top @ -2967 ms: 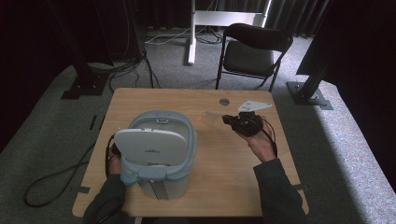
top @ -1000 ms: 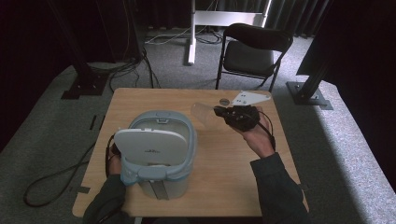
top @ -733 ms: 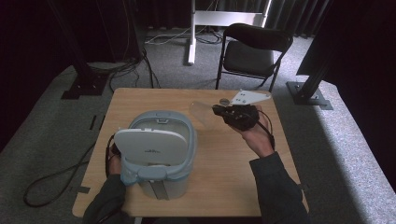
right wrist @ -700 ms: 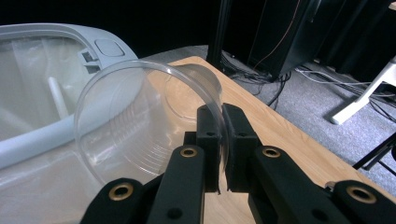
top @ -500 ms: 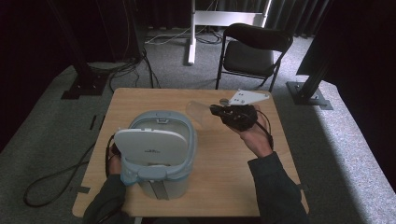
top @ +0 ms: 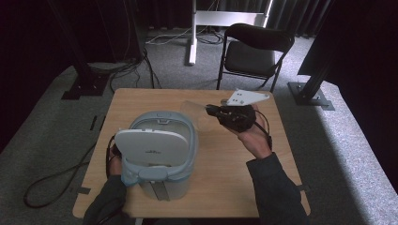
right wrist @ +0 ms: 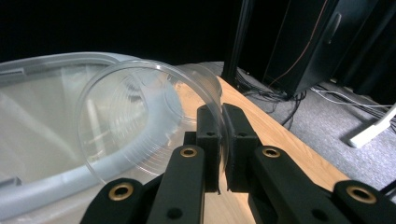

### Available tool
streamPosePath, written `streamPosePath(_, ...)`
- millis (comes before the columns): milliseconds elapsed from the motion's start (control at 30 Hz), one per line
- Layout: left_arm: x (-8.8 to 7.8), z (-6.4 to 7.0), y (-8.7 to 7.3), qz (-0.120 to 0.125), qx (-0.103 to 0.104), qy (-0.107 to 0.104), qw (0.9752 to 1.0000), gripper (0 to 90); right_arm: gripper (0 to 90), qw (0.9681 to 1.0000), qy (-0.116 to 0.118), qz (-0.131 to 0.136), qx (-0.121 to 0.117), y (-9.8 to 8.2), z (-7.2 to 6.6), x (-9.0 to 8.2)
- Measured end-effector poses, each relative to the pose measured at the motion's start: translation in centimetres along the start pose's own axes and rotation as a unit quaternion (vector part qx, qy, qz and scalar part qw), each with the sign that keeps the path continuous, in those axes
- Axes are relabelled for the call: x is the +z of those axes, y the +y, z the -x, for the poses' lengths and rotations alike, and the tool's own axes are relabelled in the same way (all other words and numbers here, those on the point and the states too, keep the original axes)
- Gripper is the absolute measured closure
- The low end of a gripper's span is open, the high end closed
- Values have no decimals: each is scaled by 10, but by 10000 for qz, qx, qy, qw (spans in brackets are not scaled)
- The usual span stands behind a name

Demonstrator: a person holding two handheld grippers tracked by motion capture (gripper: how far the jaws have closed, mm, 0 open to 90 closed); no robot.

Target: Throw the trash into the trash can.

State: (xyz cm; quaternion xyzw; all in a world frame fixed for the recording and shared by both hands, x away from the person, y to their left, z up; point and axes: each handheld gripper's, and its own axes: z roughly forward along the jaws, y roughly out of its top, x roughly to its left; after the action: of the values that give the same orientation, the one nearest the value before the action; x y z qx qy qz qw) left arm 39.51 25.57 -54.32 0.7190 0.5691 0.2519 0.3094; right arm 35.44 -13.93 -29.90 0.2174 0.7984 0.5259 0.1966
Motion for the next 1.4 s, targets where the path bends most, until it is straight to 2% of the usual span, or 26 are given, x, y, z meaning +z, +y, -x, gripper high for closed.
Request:
streamPosePath(633, 0, 0, 0, 1, 4, -6, 10000, 361, 859, 9990, 342, 201, -186, 20, -20, 7)
streamPosePath(1400, 0, 0, 0, 1, 22, -17, 10000, 361, 857, 9961, 747, 138, -444, 32, -44, 29)
